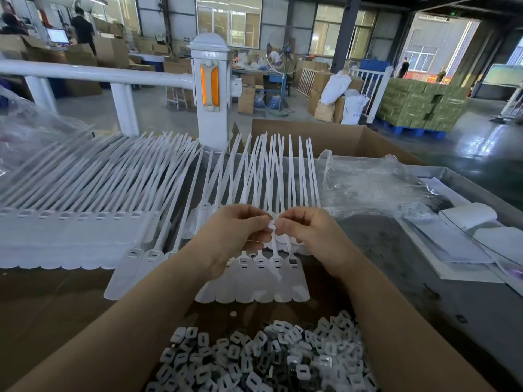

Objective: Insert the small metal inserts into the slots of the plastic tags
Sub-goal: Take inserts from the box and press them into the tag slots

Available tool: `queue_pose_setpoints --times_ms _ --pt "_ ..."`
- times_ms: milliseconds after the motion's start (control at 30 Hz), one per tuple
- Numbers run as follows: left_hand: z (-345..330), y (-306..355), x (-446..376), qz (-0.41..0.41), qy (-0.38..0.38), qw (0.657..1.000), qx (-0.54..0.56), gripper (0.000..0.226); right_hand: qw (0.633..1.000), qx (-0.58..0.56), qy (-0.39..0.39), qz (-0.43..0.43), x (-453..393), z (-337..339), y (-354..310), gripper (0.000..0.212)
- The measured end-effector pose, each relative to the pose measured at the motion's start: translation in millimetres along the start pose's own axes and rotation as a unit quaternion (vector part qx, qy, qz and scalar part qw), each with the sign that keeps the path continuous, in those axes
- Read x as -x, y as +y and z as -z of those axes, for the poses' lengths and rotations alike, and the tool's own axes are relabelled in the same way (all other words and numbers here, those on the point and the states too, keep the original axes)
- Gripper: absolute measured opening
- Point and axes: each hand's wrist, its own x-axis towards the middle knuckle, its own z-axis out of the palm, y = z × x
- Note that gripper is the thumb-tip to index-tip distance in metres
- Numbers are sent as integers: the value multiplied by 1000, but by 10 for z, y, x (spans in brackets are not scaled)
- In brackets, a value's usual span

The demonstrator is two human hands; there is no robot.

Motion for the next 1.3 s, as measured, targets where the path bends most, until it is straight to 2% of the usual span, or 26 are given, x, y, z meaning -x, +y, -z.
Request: queue_pose_setpoints --times_ms 200,333,467,700,933,1067,1300 --pt "-21 -60 -31 -60 30 993 -95 4 1000 -3 -17 -24 3 -4 7 8" --pt "-107 -129 -49 -94 45 984 -142 7 997 56 51 -26 -30 -31 62 15" --pt "-306 -236 -38 -133 19 961 -241 14 991 107 66 -46 -54 -41 118 13" --pt "-393 -314 -52 -181 19 919 -350 20 993 94 54 -41 -37 -22 114 16" --pt "-383 -339 -96 -193 16 909 -370 6 994 87 56 -44 -44 -13 107 15" --pt "-386 -346 -98 -179 15 915 -360 9 993 92 59 -47 -48 -16 114 15" --pt "-413 -360 -106 -197 19 900 -389 12 994 77 60 -51 -50 -13 120 14"
